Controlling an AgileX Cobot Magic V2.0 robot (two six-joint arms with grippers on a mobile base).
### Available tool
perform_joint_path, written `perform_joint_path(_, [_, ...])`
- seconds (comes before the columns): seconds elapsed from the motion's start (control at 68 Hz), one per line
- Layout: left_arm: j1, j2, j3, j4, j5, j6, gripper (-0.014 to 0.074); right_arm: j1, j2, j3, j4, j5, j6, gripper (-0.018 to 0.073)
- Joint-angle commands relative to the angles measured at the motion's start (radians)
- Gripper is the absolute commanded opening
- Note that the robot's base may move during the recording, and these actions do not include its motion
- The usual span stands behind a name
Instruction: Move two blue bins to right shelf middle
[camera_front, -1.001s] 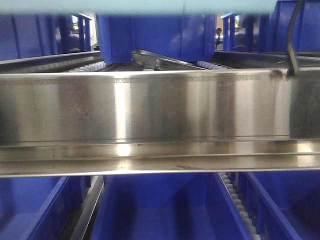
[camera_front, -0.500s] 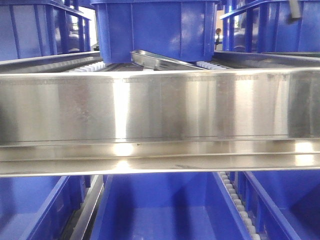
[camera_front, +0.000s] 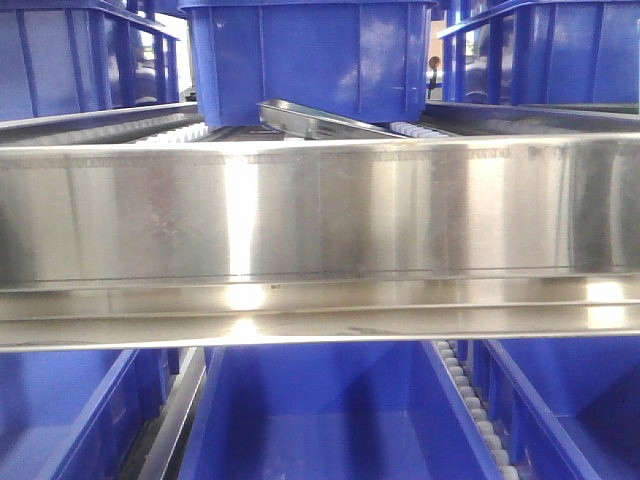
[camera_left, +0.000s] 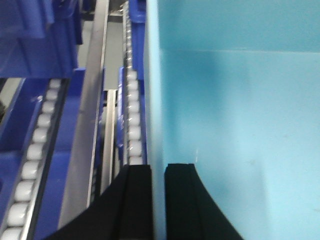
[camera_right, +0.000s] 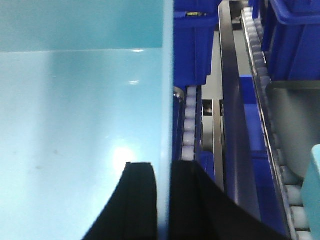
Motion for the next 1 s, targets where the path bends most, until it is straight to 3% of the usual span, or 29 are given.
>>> perform_joint_path(0.0, [0.002,-0.028,-0.003,0.06,-0.051,-0.005,-0.0111,-0.01,-0.037,0.001,-0.084,-0.015,0.003,-0.0166])
perform_joint_path(0.986, [0.002,-0.028,-0.003,0.061,-0.053,-0.005,-0.0111,-0.01,-0.033,0.001,-0.084,0.002,0.003,-0.0166])
